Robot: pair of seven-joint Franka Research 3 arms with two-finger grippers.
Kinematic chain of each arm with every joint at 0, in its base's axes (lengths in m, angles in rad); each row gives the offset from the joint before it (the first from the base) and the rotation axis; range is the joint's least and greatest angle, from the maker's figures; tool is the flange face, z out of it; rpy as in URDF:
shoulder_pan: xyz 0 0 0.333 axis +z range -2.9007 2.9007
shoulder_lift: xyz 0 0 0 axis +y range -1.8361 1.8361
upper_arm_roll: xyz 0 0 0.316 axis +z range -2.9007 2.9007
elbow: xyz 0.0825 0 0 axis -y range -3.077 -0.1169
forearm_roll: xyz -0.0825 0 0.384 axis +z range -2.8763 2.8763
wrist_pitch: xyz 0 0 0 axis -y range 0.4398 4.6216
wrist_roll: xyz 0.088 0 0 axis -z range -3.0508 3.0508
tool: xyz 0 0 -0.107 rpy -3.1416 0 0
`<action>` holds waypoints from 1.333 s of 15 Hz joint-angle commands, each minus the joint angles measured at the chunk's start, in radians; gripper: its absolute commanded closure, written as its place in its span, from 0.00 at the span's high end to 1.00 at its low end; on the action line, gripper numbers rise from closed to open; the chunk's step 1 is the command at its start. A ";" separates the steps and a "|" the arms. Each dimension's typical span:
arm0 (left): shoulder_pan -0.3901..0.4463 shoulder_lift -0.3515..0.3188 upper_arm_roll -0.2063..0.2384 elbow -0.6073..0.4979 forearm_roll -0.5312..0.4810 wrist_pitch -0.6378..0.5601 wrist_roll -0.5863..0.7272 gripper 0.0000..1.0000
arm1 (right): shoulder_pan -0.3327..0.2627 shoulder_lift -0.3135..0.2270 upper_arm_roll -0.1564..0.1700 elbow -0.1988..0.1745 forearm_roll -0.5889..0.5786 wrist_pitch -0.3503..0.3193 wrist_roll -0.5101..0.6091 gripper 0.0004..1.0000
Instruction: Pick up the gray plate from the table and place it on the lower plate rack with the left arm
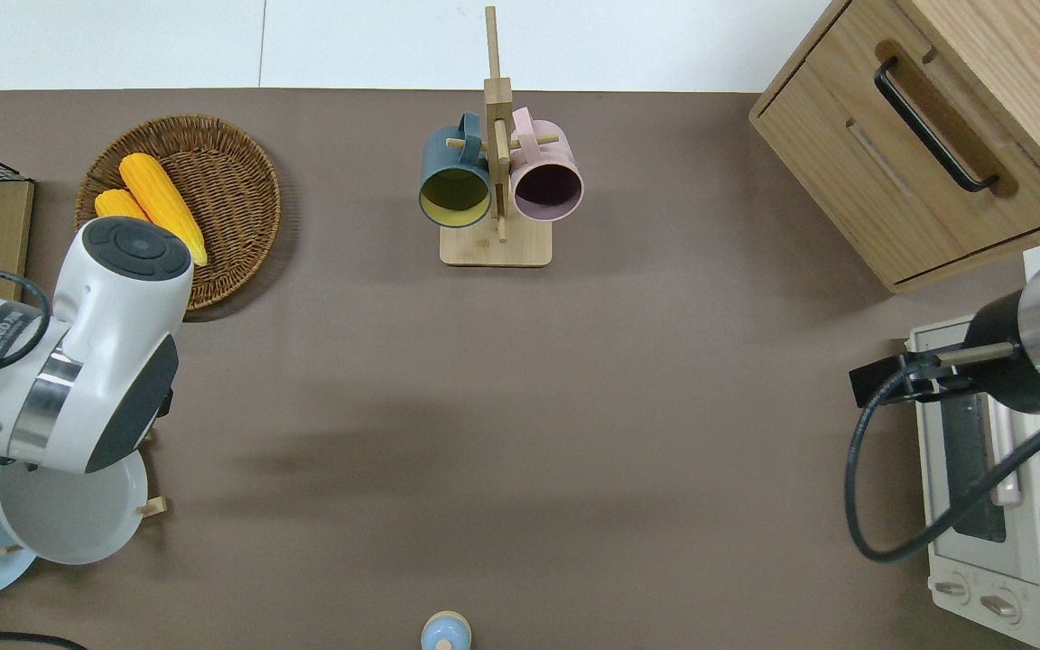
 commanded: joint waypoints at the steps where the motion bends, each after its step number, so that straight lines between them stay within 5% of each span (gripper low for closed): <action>1: -0.008 -0.039 0.009 0.069 -0.153 0.064 0.001 0.98 | -0.015 -0.005 0.007 0.006 0.004 -0.015 -0.003 0.99; 6: 0.002 -0.050 0.050 0.213 -0.474 0.089 0.010 0.98 | -0.015 -0.005 0.007 0.006 0.004 -0.015 -0.003 0.99; 13: 0.001 -0.074 0.067 0.250 -0.485 0.144 0.122 0.95 | -0.015 -0.005 0.007 0.006 0.004 -0.015 -0.003 0.99; 20: 0.006 -0.103 0.075 0.249 -0.502 0.185 0.600 0.99 | -0.013 -0.005 0.007 0.006 0.002 -0.015 -0.003 0.99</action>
